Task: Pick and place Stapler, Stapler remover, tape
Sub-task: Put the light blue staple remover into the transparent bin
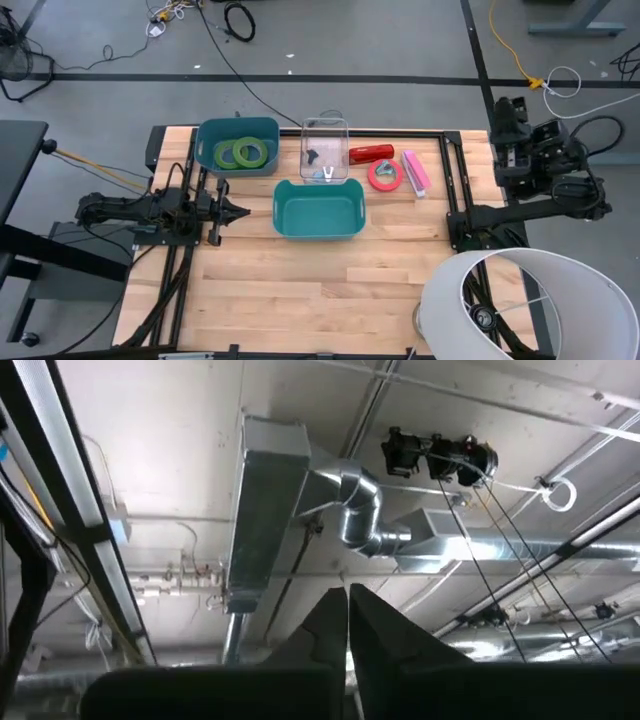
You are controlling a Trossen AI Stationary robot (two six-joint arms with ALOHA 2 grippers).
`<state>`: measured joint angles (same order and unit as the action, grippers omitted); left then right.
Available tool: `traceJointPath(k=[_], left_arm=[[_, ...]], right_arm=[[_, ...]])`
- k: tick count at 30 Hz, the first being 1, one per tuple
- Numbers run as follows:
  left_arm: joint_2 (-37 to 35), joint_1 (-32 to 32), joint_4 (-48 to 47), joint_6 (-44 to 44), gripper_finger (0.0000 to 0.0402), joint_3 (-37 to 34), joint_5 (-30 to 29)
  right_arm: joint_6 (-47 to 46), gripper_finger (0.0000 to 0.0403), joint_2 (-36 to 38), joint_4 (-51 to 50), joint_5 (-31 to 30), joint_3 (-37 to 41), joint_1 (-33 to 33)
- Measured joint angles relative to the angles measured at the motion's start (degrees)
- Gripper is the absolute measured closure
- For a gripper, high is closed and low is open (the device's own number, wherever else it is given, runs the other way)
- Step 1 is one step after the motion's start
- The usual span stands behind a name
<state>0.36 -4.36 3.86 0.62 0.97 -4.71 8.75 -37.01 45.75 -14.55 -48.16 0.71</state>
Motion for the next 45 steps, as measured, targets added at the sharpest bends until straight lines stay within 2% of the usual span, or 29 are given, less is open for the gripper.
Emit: traceJointPath(k=[5, 13, 17, 28, 32, 38, 45], left_arm=[[0.0, 0.0, 0.0, 0.0, 0.0399, 0.0, 0.0], [0.0, 0.0, 0.0, 0.0, 0.0399, 0.0, 0.0], [0.0, 0.0, 0.0, 0.0, 0.0399, 0.0, 0.0], [0.0, 0.0, 0.0, 0.0, 0.0399, 0.0, 0.0], [0.0, 0.0, 0.0, 0.0, 0.0399, 0.0, 0.0], [0.0, 0.0, 0.0, 0.0, 0.0399, 0.0, 0.0], [0.0, 0.0, 0.0, 0.0, 0.0399, 0.0, 0.0]], right_arm=[[2.7, 0.0385, 0.0, -9.7, -1.5, 0.0, 0.0], [2.5, 0.0385, 0.0, -27.3, -18.4, 0.0, 0.0], [2.2, 0.0385, -0.5, -36.4, -22.4, 0.0, 0.0], [-4.8, 0.0385, -3.9, -59.5, -22.4, 0.0, 0.0], [-7.5, 0.0385, -5.0, -66.1, -20.1, 0.0, 0.0], [-11.4, 0.0385, -7.0, -70.2, -15.3, 0.0, 0.0], [-14.4, 0.0385, -9.9, -70.7, -11.0, 0.0, 0.0]])
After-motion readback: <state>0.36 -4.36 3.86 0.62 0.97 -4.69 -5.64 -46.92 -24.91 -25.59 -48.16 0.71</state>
